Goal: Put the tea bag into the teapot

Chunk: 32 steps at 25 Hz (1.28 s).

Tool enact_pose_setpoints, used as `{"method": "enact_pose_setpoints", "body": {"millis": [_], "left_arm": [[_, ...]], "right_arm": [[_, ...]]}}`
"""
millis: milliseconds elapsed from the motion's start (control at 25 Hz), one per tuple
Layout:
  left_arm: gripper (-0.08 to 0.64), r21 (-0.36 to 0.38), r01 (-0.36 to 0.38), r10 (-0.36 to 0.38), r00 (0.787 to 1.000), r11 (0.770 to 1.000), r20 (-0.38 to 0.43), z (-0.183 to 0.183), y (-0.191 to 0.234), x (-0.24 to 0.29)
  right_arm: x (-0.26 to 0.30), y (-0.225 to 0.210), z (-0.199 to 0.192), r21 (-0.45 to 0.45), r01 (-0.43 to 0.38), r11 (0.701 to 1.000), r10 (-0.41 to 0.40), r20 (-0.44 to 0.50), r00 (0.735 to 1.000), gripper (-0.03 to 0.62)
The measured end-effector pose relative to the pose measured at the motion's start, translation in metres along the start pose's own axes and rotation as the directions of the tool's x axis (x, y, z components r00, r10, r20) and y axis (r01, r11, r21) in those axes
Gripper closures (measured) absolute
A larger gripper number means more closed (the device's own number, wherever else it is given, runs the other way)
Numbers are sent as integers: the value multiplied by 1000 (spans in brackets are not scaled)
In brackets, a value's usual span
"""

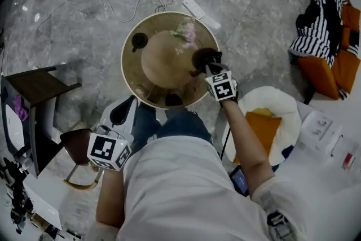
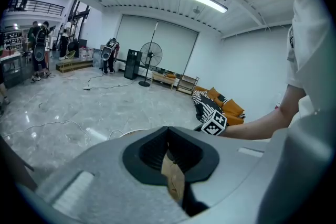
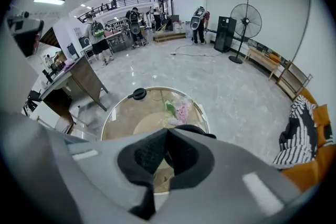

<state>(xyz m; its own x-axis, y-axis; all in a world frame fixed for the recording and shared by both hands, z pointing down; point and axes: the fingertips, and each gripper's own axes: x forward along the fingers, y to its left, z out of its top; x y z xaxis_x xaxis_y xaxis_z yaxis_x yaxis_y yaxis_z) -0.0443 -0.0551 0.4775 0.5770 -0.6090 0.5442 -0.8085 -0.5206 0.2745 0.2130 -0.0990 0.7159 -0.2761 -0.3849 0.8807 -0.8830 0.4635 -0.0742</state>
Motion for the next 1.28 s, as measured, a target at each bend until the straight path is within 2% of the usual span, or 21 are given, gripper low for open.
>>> {"method": "enact_pose_setpoints", "body": {"millis": [280,520,840,1280], "left_arm": [[552,61,82,-86,994,995,65,34,13,-6],[552,118,152,-168,976,981,138,71,15,-14],[552,203,229,-275,931,952,241,126,11,-30],[552,347,273,-394,849,897,353,195,-15,-76]], "right_arm": [[-62,35,54,32,16,999,-21,146,989,589],[-134,69,112,16,30,999,-34,315,949,589],[-233,107,183,-3,72,997,-59,538,841,589],[-344,150,222,-7,131,991,-83,742,665,589]]}}
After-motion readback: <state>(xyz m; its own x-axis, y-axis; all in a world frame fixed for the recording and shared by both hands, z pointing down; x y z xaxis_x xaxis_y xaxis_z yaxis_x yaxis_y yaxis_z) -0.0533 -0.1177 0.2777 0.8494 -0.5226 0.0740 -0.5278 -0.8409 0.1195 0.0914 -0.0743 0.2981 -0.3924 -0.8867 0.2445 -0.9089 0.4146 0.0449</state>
